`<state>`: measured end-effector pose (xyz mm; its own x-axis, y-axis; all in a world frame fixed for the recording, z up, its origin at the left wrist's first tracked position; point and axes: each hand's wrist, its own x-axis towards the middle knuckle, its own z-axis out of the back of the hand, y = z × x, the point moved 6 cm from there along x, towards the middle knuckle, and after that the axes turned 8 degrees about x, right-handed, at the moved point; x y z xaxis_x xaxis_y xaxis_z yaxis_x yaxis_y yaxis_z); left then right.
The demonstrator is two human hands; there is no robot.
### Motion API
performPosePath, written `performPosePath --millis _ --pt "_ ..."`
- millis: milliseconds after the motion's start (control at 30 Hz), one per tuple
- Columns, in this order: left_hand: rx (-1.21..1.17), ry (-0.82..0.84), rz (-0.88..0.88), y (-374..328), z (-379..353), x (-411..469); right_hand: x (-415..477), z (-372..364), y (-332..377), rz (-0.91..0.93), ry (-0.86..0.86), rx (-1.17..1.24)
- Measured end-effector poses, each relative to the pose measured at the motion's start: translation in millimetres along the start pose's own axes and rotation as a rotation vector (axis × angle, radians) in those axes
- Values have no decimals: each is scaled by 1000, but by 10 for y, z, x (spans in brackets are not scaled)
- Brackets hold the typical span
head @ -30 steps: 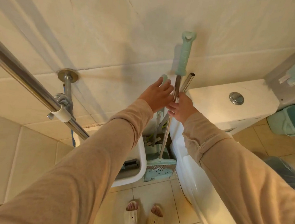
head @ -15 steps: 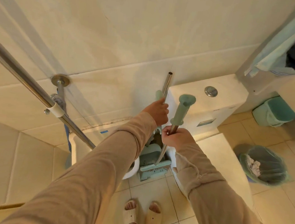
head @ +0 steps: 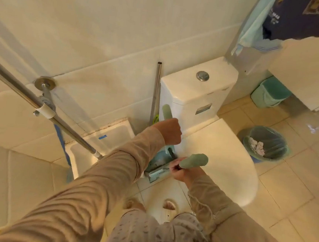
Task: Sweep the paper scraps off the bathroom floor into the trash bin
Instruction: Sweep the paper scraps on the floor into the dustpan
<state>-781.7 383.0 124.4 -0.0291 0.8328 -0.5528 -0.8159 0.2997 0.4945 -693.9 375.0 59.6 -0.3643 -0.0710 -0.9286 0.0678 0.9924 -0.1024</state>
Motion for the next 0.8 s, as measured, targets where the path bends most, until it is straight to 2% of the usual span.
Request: performPosePath --millis 133,267,300,400,500,633,800 --pt "30 -54 -25 -102 82 79 66 137 -205 88 -18 54" --pt "-75 -126 60 -181 116 27 -64 145 -369 151 105 217" --pt "-89 -95 46 -212 99 -39 -67 175 -394 165 114 236" --pt "98 -133 -118 -384 -15 -244 120 458 -527 236 0 336" --pt "125 -141 -117 -353 -133 -395 266 776 -755 248 -21 392" --pt "193 -186 -121 -356 72 -440 239 1061 -1137 236 17 393" --pt "284 -276 -281 -945 523 -367 85 1466 -1192 339 -28 537"
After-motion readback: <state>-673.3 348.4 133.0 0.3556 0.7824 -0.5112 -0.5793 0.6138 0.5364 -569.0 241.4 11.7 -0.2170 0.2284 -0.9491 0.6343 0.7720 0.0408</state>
